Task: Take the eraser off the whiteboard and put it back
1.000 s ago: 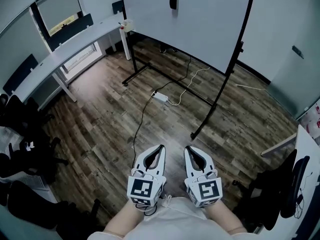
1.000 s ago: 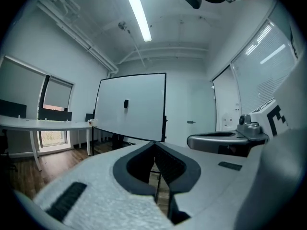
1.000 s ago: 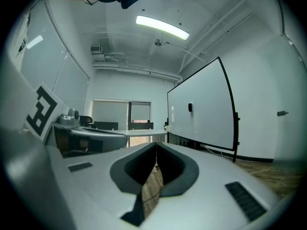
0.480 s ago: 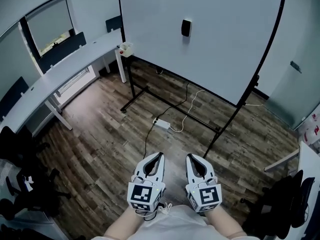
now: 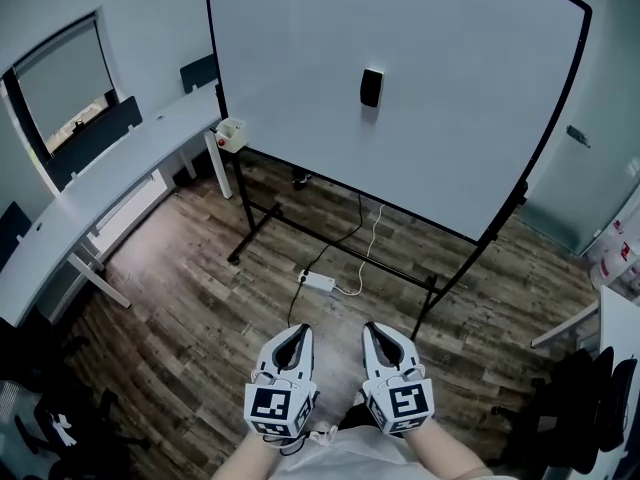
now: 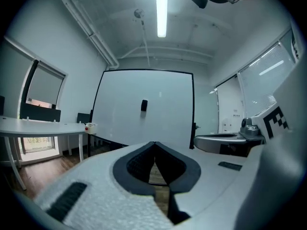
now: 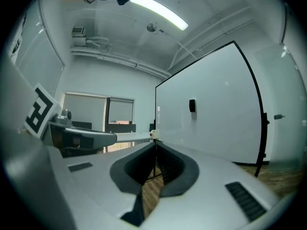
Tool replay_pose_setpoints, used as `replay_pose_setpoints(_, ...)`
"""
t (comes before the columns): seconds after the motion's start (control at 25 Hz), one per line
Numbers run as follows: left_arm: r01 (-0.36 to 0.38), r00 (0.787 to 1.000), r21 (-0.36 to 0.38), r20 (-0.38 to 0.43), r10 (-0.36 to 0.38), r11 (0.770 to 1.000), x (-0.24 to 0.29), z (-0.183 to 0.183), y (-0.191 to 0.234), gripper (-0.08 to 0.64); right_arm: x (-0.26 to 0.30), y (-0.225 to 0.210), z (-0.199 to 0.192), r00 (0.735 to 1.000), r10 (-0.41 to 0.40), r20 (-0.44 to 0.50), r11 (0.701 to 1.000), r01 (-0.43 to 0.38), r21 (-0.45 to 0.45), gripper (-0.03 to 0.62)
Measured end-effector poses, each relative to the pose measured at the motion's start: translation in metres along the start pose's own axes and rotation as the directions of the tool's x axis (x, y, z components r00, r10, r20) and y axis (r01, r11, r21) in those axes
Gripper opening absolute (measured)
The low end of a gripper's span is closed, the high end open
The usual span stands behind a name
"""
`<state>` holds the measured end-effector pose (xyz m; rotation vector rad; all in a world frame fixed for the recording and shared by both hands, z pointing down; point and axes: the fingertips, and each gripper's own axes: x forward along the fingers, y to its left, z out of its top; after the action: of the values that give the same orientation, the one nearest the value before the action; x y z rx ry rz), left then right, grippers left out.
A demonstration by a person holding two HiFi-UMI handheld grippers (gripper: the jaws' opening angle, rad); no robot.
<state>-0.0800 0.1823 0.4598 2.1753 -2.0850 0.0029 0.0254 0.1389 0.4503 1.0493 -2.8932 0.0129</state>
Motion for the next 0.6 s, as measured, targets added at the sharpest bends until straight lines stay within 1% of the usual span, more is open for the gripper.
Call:
replay_pose_setpoints(0.16,0.019,1.0,-0.007,-0.023,-0.02,1.0,0.036,-0.005,0.011,0.017,0.035,-0.019,-0.004,1.0,0.004,-0.001,1.0,-0.004,0.009,0.026)
replay_pose_setpoints(0.32,0.013,1.0,0.018,-0.023,-0.012,1.0,0.082,0.0,0.023,0.017,0.077,-0.047,-0.009,1.0,0.031,-0.006,0.999,-0.03,0.018,0.026)
replay_pose_setpoints(0.4,0.007,1.0,0.018,-0.02,-0.006,1.0,0.11,0.005,0.029,0.017,0.099,-0.065,-0.007,0.999,0.041,-0.005,0.999,-0.041,0.019,0.026)
replay_pose_setpoints(0.6,0.024,1.0,0.038,0.002,-0.024,0.999,0.19,0.032,0.033,0.017,0.151,-0.124,0.011,0.998,0.056,0.02,0.998,-0.056,0.004,0.026)
